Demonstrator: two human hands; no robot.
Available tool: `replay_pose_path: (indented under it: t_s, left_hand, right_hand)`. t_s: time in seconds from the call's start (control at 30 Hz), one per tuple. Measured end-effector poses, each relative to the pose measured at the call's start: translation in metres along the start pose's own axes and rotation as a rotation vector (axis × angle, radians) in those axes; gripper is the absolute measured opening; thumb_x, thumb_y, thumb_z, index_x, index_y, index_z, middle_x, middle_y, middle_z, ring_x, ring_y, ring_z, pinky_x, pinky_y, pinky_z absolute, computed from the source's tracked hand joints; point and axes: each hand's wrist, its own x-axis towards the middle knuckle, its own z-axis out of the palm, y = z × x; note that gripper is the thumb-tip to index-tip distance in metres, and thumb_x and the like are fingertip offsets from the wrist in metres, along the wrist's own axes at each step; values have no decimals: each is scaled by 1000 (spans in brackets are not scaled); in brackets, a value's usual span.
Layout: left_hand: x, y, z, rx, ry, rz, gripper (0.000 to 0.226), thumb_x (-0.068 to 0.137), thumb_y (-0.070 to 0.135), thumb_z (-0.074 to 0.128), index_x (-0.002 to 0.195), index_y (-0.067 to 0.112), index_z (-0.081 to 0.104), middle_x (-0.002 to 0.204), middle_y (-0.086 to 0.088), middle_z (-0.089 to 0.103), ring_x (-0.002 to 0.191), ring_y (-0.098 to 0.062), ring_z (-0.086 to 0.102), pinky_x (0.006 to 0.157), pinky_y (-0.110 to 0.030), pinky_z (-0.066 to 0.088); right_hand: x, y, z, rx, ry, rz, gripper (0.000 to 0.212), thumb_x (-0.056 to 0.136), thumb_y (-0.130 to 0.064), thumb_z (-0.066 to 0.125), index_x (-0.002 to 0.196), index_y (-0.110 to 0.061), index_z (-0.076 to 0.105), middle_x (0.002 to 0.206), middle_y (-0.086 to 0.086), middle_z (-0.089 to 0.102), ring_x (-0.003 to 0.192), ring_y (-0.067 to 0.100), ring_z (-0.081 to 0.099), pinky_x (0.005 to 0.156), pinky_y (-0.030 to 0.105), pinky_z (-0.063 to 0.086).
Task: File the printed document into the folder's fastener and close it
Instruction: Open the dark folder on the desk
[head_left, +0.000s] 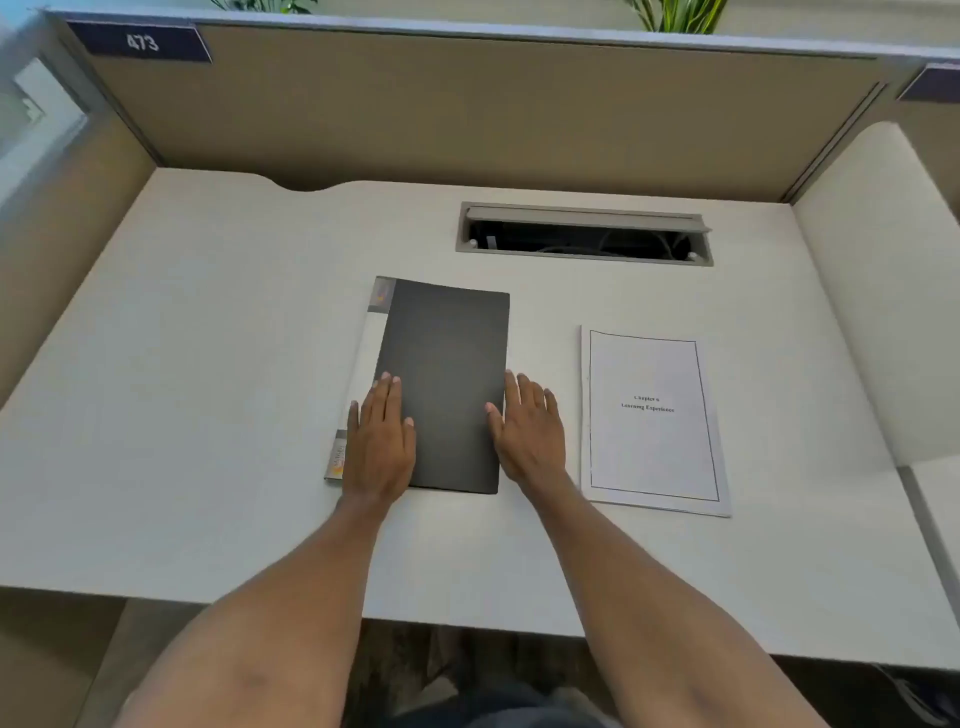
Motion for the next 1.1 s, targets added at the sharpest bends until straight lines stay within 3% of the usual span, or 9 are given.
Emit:
replay_pose_path:
  t_s: [0.1,0.3,0.43,0.53,0.6,0.7,0.87,0.97,1.1]
  left_hand:
    - [-6,-18,-6,31,-30,-5,61,103,25,44,160,11,28,168,-6,27,156,-23,22,128,-47,16]
    - [-19,-60,-12,137,-193,99,95,89,76,42,163,22,18,172,0,12,159,-21,8,128,-48,17]
    - [-22,-78,-16,200,-261,215,106,80,88,39,163,26,19,172,4,8,160,-19,1,129,-48,12]
    - [-21,-86,-21,245,-245,294,100,82,84,44,161,24,26,171,1,18,159,-20,11,128,-46,17]
    - [-19,-89,-24,282,-214,338,91,86,76,50,157,21,39,166,-3,32,154,-24,27,124,-43,28]
    - [-17,-88,-26,323,-191,402,82,87,70,57,146,14,55,155,-5,50,137,-27,50,110,-41,43]
    - [-22,-91,-23,405,-70,547,65,94,57,56,130,4,68,138,-10,66,111,-30,66,90,-40,57]
    - [-28,-95,-20,450,23,622,59,101,47,42,122,1,72,128,-15,71,106,-32,70,85,-40,60]
    - [-30,-97,-18,427,85,628,50,103,37,43,119,0,72,122,-18,73,103,-33,72,82,-42,61]
  right_hand:
    - [2,-19,6,0,-41,-10,62,107,-46,30,159,-12,27,160,12,37,145,29,37,124,44,26]
    - [8,-44,16,-45,-132,-17,71,102,-58,33,162,-23,19,168,15,20,154,32,23,127,46,20]
    - [10,-51,23,-84,-176,-4,70,102,-62,31,162,-29,17,170,14,14,157,32,16,127,46,16]
    - [8,-51,27,-116,-178,0,69,102,-63,30,162,-31,17,170,13,13,157,31,15,127,45,16]
    - [8,-52,28,-124,-178,1,70,102,-63,30,162,-31,17,170,13,13,157,31,15,127,45,16]
    - [9,-52,29,-125,-178,3,70,101,-64,29,162,-32,16,170,12,13,157,30,15,128,44,17]
    - [11,-50,24,-38,-167,8,66,102,-61,30,161,-31,24,168,11,22,155,28,22,127,43,20]
    - [16,-42,14,161,-31,75,60,105,-51,35,156,-22,37,164,10,34,151,27,31,124,41,28]
    - [19,-28,2,406,179,222,48,107,-37,38,147,-12,49,156,7,46,146,25,38,118,40,35]
